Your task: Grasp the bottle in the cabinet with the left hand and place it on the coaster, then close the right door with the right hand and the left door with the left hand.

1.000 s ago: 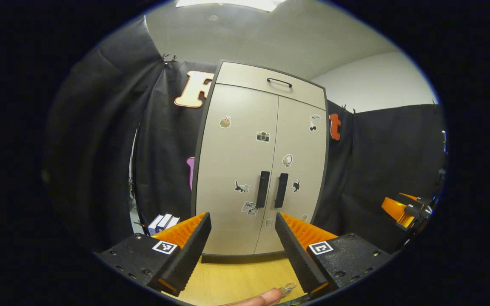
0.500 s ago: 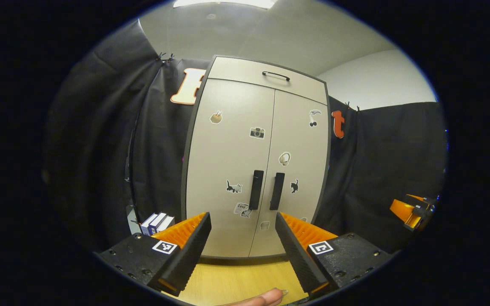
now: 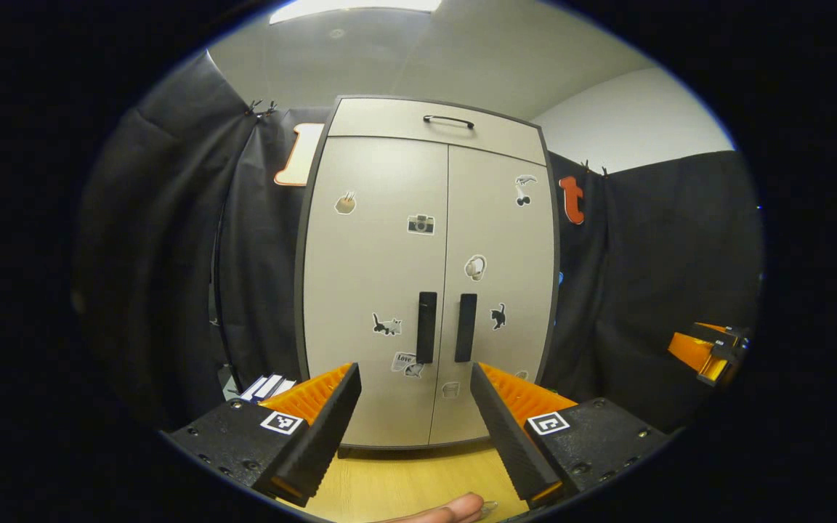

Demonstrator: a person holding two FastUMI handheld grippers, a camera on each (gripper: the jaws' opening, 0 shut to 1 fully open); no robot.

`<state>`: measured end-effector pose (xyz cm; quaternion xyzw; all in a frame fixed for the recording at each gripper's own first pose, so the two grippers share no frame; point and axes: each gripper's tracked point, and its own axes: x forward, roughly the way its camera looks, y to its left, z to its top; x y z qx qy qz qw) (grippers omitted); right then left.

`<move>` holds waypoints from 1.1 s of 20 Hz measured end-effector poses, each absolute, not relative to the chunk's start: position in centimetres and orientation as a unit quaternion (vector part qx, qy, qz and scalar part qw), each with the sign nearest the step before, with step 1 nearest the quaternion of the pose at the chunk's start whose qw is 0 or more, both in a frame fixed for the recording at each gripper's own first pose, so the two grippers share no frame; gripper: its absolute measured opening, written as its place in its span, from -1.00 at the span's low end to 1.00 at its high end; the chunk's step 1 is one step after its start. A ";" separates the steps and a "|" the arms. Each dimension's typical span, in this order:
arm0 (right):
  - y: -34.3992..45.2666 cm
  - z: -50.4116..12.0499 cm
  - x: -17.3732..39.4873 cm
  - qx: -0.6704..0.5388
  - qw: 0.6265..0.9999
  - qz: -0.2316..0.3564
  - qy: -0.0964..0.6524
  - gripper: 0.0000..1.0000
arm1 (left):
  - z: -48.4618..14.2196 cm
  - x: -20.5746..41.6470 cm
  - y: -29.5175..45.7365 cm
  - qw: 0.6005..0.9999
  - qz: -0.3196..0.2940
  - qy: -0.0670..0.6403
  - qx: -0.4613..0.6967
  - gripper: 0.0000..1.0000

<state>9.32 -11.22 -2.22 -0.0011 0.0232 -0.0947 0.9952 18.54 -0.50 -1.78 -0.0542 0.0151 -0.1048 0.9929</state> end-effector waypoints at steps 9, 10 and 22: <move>-10.2 0.0 8.1 -0.010 0.998 -0.067 -0.016 0.99 | -0.5 18.9 -5.3 0.986 -0.157 -0.001 -0.060 0.93; -10.0 0.1 8.2 -0.012 0.998 -0.064 -0.019 0.99 | -0.5 18.9 -5.5 0.985 -0.160 0.000 -0.059 0.92; -9.0 -1.9 8.1 -0.032 0.998 -0.058 0.012 0.99 | -3.1 17.9 -5.4 0.986 -0.151 0.032 -0.065 0.92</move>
